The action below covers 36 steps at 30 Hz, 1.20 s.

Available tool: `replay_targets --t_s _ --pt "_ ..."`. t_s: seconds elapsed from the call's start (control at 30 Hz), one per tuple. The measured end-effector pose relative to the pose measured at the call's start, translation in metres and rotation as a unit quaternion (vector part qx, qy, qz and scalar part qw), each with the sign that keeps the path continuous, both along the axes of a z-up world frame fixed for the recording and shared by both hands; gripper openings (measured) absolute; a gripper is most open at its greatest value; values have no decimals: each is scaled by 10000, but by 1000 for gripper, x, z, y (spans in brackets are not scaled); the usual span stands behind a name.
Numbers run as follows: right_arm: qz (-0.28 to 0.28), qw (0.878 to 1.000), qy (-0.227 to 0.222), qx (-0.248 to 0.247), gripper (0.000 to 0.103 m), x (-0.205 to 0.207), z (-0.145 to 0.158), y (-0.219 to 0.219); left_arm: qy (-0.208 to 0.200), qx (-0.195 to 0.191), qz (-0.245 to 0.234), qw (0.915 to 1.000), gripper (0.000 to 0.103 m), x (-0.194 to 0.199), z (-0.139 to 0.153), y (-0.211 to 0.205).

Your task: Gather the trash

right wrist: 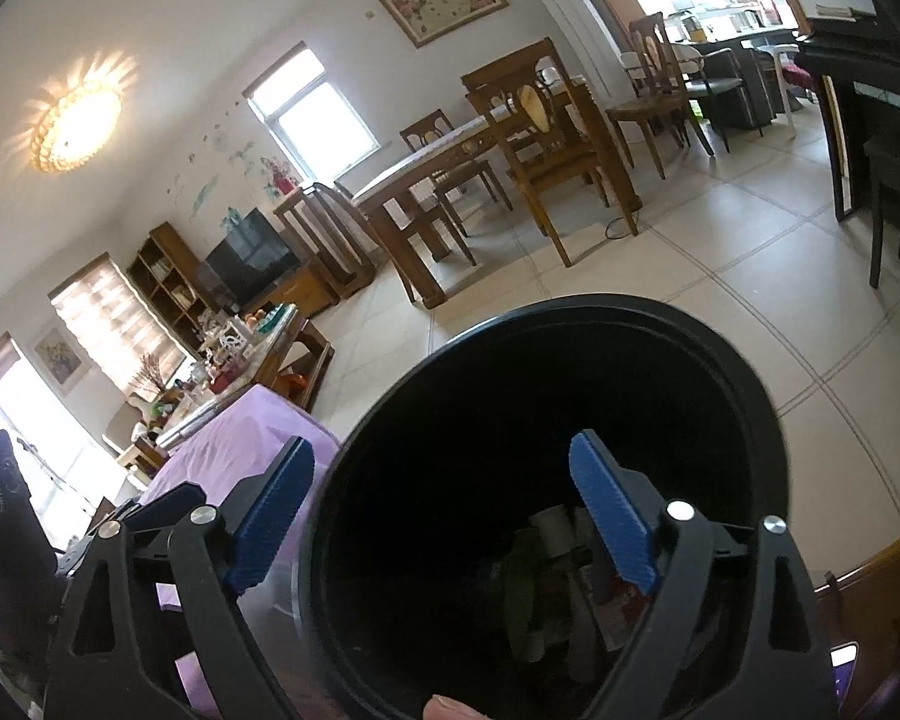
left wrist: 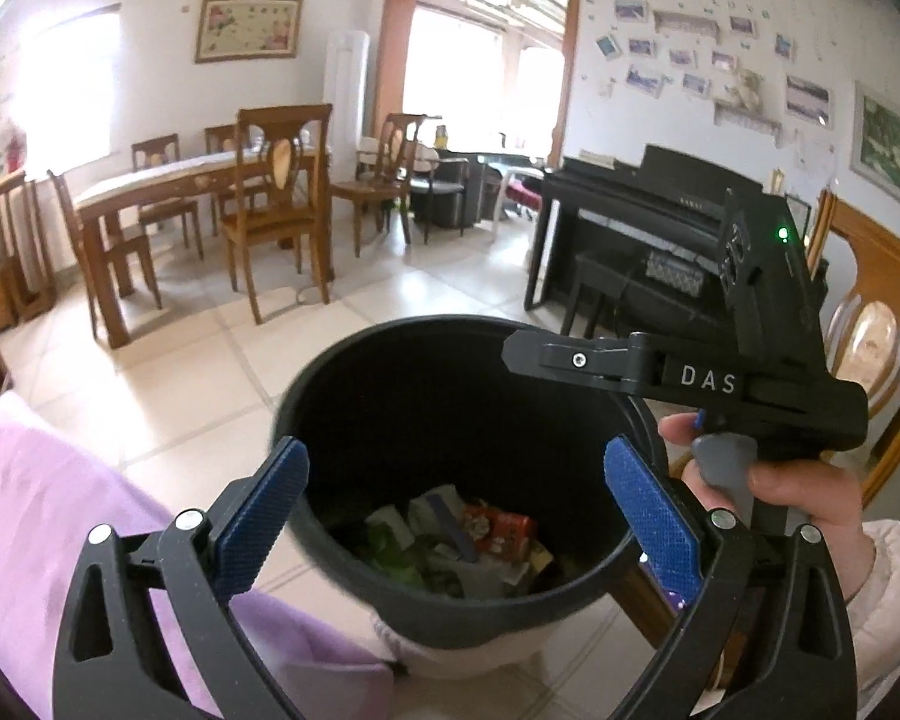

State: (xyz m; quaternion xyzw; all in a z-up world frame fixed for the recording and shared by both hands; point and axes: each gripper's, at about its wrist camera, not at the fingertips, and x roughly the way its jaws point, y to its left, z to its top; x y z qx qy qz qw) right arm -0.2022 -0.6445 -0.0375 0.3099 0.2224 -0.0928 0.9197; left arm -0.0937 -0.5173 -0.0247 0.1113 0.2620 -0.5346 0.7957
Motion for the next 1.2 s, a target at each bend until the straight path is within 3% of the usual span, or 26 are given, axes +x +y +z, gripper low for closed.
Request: replay_targets --t_s 0.13,0.3,0.4,0.5,0.63,0.8,0.97,1.2 --pt "203 9997 49 -155 89 15 10 22 52 -166 368 9992 97 15 7 44" --pt "666 9970 60 -383 94 46 22 72 182 -161 1302 9912 97 45 11 120" --pt "1046 9933 46 -486 94 73 26 110 77 -151 2057 9785 97 62 12 180" --pt "1416 9882 39 -576 94 96 26 150 -6 -106 2789 9603 97 76 12 238" --pt "1942 9778 11 -791 96 130 28 217 -19 -65 3835 9235 97 91 12 321" --pt "2286 9671 -118 -1112 98 158 33 283 -199 -17 4536 8910 97 96 14 392" --pt "2067 9648 -220 -1611 98 172 32 326 -263 -33 4872 8729 98 103 16 426" --pt "1519 9574 -504 -2404 98 169 34 354 -73 -160 5042 8634 98 113 14 451"
